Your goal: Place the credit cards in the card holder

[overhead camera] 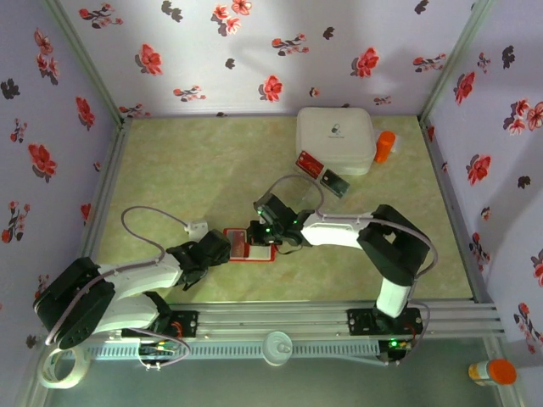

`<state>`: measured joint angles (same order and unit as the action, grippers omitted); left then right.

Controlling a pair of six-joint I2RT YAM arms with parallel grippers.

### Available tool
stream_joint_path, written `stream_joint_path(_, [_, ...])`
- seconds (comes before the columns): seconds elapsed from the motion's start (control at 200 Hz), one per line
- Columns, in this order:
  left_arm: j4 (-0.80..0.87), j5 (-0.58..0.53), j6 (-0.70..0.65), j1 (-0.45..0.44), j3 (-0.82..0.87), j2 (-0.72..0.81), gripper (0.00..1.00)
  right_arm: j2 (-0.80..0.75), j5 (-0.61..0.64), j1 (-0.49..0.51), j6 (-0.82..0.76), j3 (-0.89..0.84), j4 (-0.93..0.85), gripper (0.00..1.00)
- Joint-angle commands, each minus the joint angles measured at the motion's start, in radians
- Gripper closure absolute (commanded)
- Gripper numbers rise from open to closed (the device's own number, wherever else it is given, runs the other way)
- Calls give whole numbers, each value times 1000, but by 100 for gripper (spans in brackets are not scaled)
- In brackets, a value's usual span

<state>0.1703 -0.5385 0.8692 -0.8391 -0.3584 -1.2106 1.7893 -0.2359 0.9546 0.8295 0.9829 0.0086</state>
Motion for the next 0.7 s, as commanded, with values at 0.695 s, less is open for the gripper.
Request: stream_joint_path(0.695, [9, 36, -16, 15, 0, 61, 0, -15, 84, 25, -45, 62, -100, 100])
